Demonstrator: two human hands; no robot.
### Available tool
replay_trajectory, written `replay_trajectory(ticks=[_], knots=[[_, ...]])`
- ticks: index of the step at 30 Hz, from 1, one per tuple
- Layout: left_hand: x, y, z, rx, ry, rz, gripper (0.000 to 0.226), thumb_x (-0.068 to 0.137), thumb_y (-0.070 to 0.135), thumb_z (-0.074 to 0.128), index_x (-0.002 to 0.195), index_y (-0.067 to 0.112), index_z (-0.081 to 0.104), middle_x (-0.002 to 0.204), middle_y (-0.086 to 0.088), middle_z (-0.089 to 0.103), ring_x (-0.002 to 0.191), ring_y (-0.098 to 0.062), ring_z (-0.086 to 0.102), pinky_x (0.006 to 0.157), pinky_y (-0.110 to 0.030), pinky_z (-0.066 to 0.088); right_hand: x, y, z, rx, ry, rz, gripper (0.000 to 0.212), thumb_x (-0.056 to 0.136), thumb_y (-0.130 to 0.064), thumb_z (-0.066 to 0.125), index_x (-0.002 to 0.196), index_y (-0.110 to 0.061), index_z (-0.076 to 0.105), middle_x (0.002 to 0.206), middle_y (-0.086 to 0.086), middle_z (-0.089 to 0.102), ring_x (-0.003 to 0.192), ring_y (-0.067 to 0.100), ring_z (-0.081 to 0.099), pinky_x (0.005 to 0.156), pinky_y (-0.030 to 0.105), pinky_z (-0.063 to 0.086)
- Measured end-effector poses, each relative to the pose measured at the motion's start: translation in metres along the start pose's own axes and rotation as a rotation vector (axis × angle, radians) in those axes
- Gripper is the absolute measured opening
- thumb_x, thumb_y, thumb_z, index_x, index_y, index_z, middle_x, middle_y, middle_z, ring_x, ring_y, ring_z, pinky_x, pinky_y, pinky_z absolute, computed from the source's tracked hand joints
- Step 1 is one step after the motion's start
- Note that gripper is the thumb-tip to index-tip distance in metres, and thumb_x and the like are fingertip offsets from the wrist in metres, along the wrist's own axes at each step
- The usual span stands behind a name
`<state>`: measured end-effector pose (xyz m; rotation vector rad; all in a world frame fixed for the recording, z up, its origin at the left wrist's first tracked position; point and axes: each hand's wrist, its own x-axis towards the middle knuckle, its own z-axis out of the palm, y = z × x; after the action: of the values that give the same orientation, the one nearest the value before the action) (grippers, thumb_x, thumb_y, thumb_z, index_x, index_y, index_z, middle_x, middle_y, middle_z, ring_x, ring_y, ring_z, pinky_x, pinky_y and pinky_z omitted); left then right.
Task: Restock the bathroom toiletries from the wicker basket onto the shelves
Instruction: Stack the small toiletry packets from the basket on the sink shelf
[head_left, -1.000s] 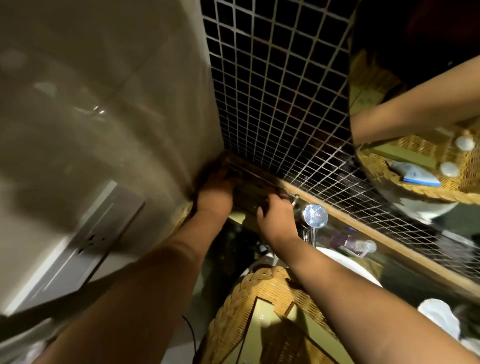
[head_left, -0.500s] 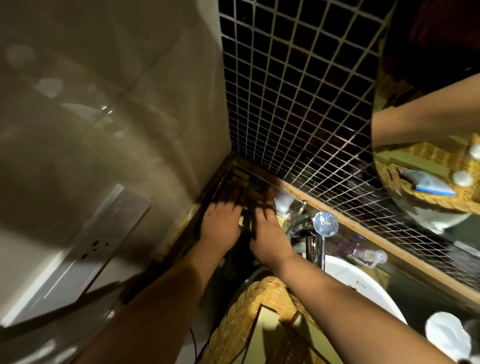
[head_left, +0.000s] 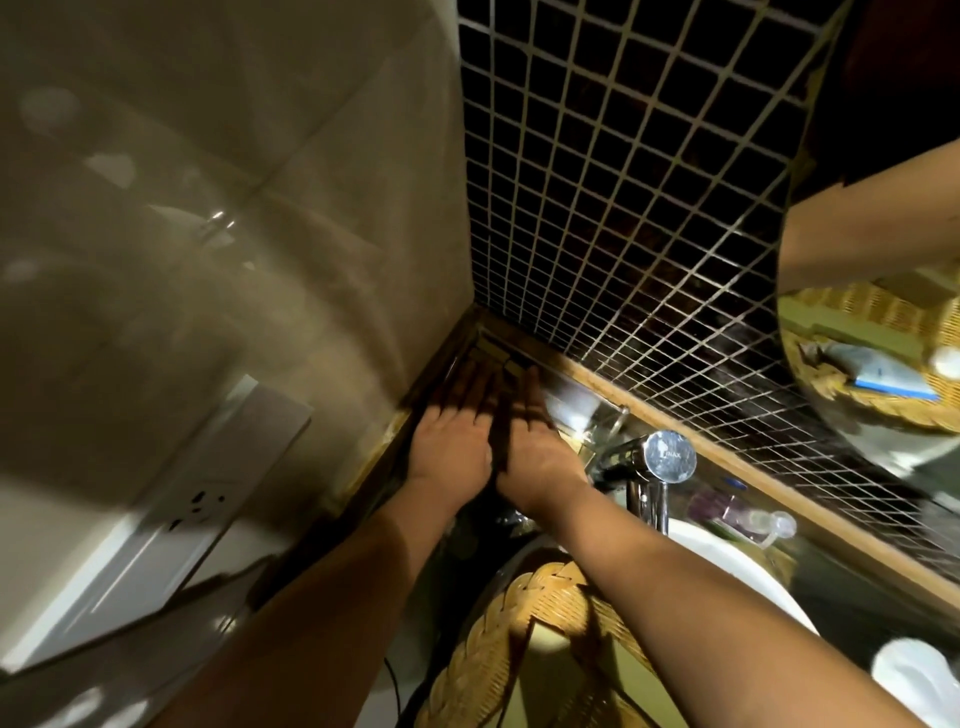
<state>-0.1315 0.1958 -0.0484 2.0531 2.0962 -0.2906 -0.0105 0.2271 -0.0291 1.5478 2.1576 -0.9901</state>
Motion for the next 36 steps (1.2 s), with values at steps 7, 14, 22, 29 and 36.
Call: replay_trajectory(ticks=[7,14,22,29,36], knots=[[-0.001,0.000,0.002,-0.020,-0.005,0.017,0.046,0.088,0.035,0.054,0.133,0.025,0.049,0.134,-0.002,0.056,0.129,-0.023,0.045,0.110,-0.039,0.018,0.000,-0.007,0.003,-0.045,0.088,-0.010,0.046,0.088,-0.028,0.054,0.130,-0.009,0.048,0.130,0.017,0.055,0.118,0.033,0.054,0.104,0.037,0.040],[0.012,0.001,0.015,0.017,-0.012,0.072,0.074,0.094,0.041,0.043,0.157,0.016,0.011,0.165,-0.007,-0.001,0.150,-0.021,-0.010,0.119,-0.043,-0.003,0.004,0.006,0.003,-0.203,0.121,-0.079,0.060,0.097,-0.031,0.037,0.150,-0.005,0.030,0.159,0.018,0.023,0.149,0.033,0.014,0.120,0.043,0.010],[0.012,0.002,0.006,0.034,-0.020,0.106,0.078,0.092,0.038,0.046,0.157,0.016,0.009,0.164,-0.010,0.007,0.150,-0.027,0.009,0.121,-0.044,0.009,-0.001,0.004,-0.003,-0.244,0.253,-0.102,0.067,0.089,-0.040,0.044,0.149,-0.010,0.037,0.156,0.015,0.033,0.149,0.027,0.016,0.120,0.042,-0.009],[-0.001,0.010,-0.020,0.108,-0.027,0.045,0.048,0.093,0.041,0.043,0.132,0.015,0.053,0.128,-0.010,0.061,0.121,-0.029,0.053,0.109,-0.045,0.031,-0.036,-0.001,-0.022,-0.168,0.266,-0.073,0.073,0.097,-0.045,0.039,0.155,-0.005,0.019,0.162,0.016,0.018,0.150,0.027,0.011,0.120,0.040,-0.003],[-0.039,0.044,-0.054,0.074,0.129,0.091,0.066,0.096,0.040,0.035,0.155,0.017,0.016,0.156,-0.008,0.033,0.138,-0.027,0.037,0.116,-0.052,0.021,-0.122,0.005,-0.035,-0.108,0.369,-0.035,0.073,0.101,-0.040,0.035,0.156,-0.003,0.006,0.164,0.015,0.001,0.151,0.026,-0.003,0.122,0.041,-0.001]])
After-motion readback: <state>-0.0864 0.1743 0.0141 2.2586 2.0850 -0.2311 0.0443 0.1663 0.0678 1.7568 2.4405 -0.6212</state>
